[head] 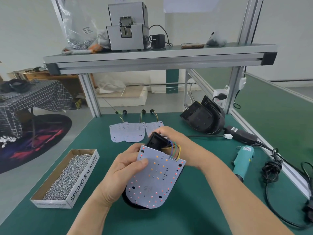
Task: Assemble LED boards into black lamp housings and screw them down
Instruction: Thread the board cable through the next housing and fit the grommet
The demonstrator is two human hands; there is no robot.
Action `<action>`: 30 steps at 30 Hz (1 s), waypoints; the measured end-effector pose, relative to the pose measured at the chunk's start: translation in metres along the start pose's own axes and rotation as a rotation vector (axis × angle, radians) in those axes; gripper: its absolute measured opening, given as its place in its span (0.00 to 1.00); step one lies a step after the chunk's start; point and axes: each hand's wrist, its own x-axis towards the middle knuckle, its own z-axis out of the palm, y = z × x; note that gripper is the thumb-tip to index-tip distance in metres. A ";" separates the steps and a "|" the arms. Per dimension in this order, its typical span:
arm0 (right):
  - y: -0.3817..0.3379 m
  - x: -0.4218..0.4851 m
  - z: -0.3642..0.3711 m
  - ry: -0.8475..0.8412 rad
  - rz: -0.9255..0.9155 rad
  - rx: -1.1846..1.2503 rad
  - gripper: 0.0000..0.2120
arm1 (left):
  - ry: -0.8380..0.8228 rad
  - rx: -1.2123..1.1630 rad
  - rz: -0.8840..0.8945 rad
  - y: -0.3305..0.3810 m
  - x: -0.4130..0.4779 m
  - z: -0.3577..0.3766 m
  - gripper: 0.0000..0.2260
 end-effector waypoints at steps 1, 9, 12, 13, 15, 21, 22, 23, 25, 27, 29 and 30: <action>0.002 -0.003 -0.004 -0.095 -0.006 0.006 0.11 | -0.020 0.008 0.004 0.001 0.000 -0.001 0.17; 0.016 -0.013 -0.010 -0.173 -0.092 0.393 0.16 | 0.106 -0.313 -0.120 -0.007 0.000 -0.005 0.14; 0.016 -0.014 -0.006 -0.112 -0.003 0.473 0.20 | 0.132 -0.360 -0.142 -0.011 -0.001 -0.007 0.15; 0.017 -0.013 -0.007 -0.087 0.045 0.462 0.24 | 0.133 -0.370 -0.150 -0.011 -0.002 -0.008 0.15; 0.018 -0.009 -0.008 -0.052 0.092 0.367 0.30 | 0.144 -0.383 -0.159 -0.012 -0.003 -0.009 0.16; 0.009 -0.009 -0.008 -0.042 0.122 0.178 0.37 | 0.177 -0.411 -0.173 -0.015 -0.004 -0.009 0.19; 0.008 -0.009 -0.008 -0.031 0.132 0.167 0.38 | 0.176 -0.416 -0.174 -0.015 -0.005 -0.009 0.20; 0.007 -0.009 -0.008 -0.020 0.143 0.162 0.39 | 0.171 -0.416 -0.173 -0.014 -0.005 -0.010 0.20; 0.007 -0.008 -0.007 -0.014 0.161 0.165 0.41 | 0.162 -0.410 -0.169 -0.014 -0.005 -0.010 0.24; 0.007 -0.008 -0.007 -0.009 0.180 0.162 0.41 | 0.162 -0.407 -0.167 -0.014 -0.005 -0.010 0.26; 0.007 -0.008 -0.007 -0.013 0.201 0.128 0.39 | 0.169 -0.400 -0.162 -0.014 -0.006 -0.011 0.26; 0.006 -0.007 -0.007 -0.014 0.207 0.116 0.38 | 0.174 -0.394 -0.159 -0.014 -0.006 -0.011 0.24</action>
